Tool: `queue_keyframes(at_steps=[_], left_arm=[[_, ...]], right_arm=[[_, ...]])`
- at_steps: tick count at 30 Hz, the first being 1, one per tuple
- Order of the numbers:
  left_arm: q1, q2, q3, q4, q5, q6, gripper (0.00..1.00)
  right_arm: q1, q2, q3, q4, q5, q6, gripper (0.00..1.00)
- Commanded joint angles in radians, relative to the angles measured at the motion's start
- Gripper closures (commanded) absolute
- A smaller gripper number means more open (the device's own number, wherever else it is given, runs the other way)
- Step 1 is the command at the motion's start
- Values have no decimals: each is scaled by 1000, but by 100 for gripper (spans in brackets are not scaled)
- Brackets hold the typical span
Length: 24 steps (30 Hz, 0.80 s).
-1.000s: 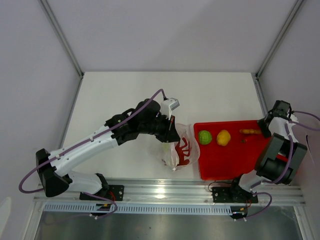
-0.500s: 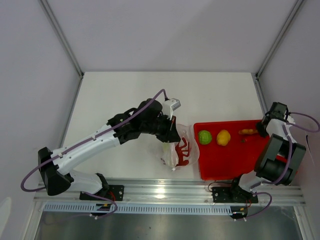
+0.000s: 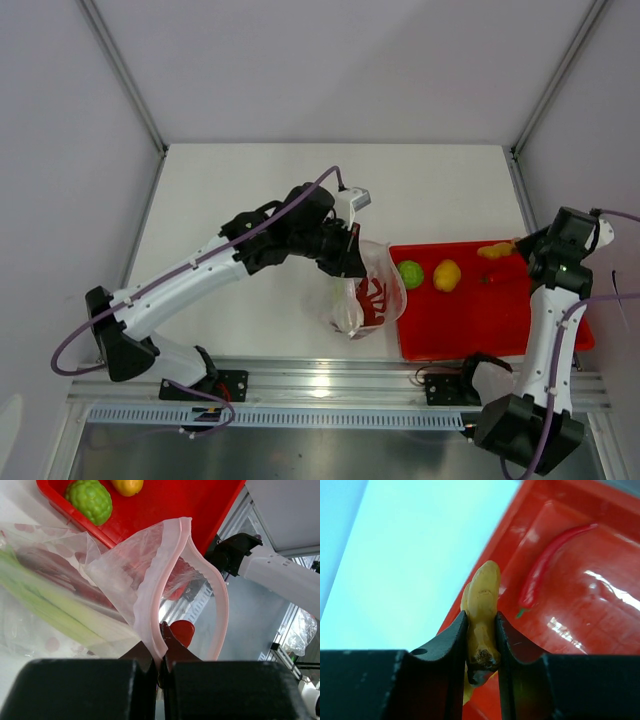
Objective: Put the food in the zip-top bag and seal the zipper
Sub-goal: Pick up the fake vegetable from the bin, then place the fake vegetable in the zipper food storage bag.
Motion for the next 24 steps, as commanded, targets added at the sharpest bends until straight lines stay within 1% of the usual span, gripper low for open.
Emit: queue_keyframes(at_steps=[1, 2, 3, 5, 6, 7, 8, 9, 10, 12, 13, 16, 17, 20, 24], left_arm=[[10, 20, 91, -28, 20, 23, 99], [10, 34, 101, -37, 20, 20, 100], [12, 40, 133, -54, 20, 17, 99], [13, 57, 147, -63, 19, 13, 99], [15, 63, 174, -72, 19, 11, 100], [16, 70, 180, -86, 19, 11, 99], [16, 75, 202, -92, 16, 13, 99], [18, 83, 208, -100, 7, 11, 99], [19, 87, 231, -111, 5, 11, 99], [24, 101, 245, -126, 3, 10, 100], [27, 106, 268, -143, 2, 10, 99], [30, 123, 312, -169, 3, 3, 100], [32, 127, 317, -183, 6, 0, 99], [33, 147, 358, -215, 5, 0, 99], [48, 178, 407, -246, 17, -4, 99]], right_arm=[[72, -58, 55, -66, -109, -69, 100], [95, -75, 63, -52, -138, -66, 100], [152, -104, 71, -43, -179, -67, 100], [221, -120, 97, -28, -209, -72, 100], [259, -121, 135, -27, -206, -72, 100], [348, -127, 155, -27, -197, -69, 100], [394, -131, 173, -20, -186, -63, 100], [439, -135, 209, -14, -174, -59, 100], [544, -140, 224, -9, -143, -56, 100], [641, -143, 246, 31, -105, -55, 100], [734, -143, 264, 58, -50, -59, 100], [859, -132, 304, 104, 67, -87, 100], [923, -121, 313, 117, 85, -98, 100], [1017, -97, 361, 134, 153, -144, 100], [1077, -88, 404, 123, 205, -236, 100]])
